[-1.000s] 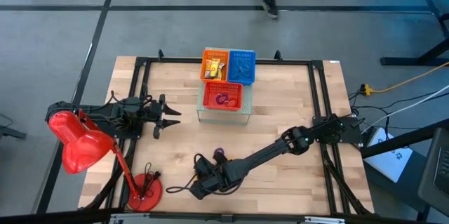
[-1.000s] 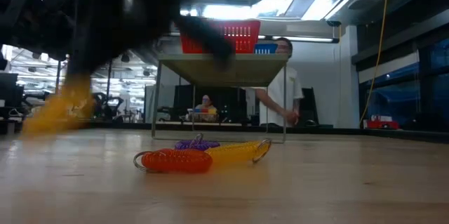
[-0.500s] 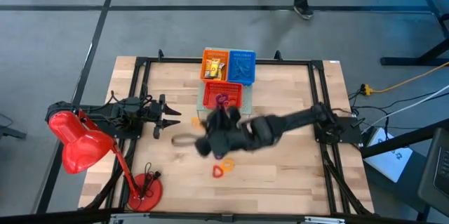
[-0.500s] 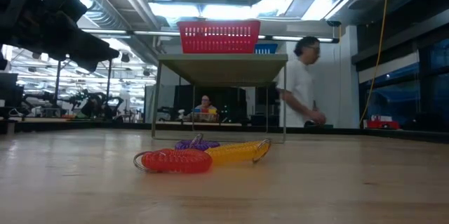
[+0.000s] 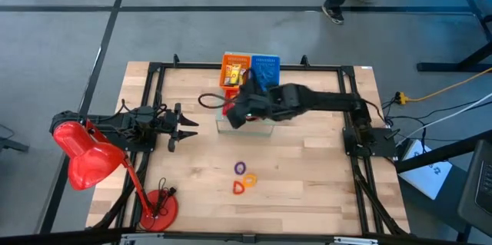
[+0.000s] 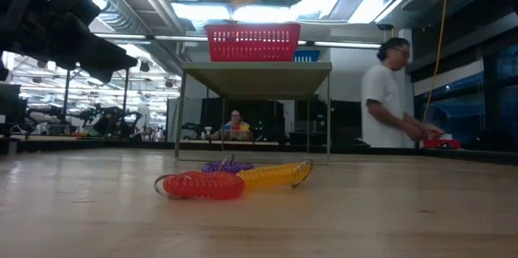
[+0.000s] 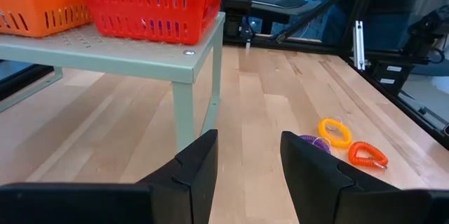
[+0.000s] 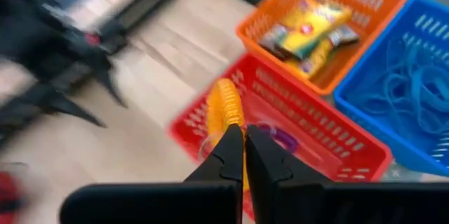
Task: Pick & Place Office Desk Supplies
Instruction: Put the yellow spring keychain into the red bin
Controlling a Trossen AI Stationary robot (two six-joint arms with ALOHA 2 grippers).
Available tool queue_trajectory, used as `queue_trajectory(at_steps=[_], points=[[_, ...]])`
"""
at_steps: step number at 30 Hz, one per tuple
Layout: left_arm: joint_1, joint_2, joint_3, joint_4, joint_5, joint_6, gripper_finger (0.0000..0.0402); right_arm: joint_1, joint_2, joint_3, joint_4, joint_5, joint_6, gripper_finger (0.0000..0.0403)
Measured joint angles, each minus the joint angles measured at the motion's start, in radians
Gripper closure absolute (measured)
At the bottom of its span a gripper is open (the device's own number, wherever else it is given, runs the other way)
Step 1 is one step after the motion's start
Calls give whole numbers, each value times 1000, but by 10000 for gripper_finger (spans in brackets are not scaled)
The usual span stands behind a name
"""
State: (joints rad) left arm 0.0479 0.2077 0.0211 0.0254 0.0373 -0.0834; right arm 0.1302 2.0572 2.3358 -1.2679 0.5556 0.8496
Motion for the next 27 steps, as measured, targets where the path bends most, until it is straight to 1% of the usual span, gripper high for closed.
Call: queue_trajectory(at_steps=[3,6,10,20,23,27], points=[[0,0,0,0,0,0,251,8,33,-4,-34,22,8,403],[0,0,0,0,0,0,251,12,35,0,-72,32,43,403],[0,0,0,0,0,0,251,5,59,-3,-115,80,84,403],[0,0,0,0,0,0,251,-11,96,-2,-152,91,105,401],[0,0,0,0,0,0,251,-11,96,-7,-151,109,116,388],[0,0,0,0,0,0,251,-12,96,-7,-158,144,118,354]])
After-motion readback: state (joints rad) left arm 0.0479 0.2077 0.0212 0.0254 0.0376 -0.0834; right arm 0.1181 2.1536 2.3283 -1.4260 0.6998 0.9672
